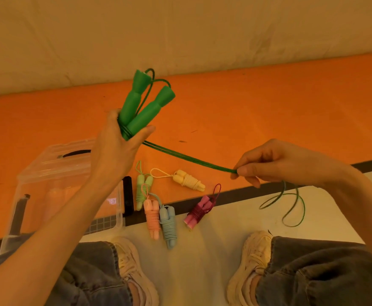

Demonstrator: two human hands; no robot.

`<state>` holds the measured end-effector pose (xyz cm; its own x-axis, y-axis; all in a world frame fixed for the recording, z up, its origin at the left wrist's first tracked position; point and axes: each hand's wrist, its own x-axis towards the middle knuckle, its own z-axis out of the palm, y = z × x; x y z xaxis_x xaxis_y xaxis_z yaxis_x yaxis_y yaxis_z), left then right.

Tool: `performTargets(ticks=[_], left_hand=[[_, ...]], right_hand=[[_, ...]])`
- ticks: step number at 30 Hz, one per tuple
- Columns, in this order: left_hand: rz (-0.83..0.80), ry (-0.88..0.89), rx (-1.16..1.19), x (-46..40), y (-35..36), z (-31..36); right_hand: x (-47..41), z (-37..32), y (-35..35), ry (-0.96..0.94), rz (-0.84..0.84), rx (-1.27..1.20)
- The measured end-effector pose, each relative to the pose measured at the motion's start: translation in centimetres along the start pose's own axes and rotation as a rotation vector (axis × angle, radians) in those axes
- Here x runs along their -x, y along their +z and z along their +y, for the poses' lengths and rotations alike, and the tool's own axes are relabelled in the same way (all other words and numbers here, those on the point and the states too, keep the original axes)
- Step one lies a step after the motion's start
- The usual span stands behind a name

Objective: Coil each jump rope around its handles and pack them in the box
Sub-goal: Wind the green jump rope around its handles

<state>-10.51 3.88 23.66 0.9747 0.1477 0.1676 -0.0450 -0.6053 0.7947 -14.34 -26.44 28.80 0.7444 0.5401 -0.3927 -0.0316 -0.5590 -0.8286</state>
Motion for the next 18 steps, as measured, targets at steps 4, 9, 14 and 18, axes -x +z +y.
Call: performTargets(ticks=[4,9,14,18], left_hand=[[-0.102,0.096,-0.22,1.1,0.7,0.2],[-0.225,0.186,-0.395,1.8,1.6,0.1],[-0.256,0.206,-0.388,2.1,1.4,1.1],[-0.31,0.255,-0.383,2.5,1.0,1.9]], right_hand=[[0.8,-0.3,0.1,-0.05,-0.167,-0.075],[1.4,0.2,-1.0,-0.097,-0.196,-0.173],[1.7,0.8,-1.8,-0.169,-0.166,-0.41],[1.8,1.1,-2.1,-0.202,-0.166,-0.538]])
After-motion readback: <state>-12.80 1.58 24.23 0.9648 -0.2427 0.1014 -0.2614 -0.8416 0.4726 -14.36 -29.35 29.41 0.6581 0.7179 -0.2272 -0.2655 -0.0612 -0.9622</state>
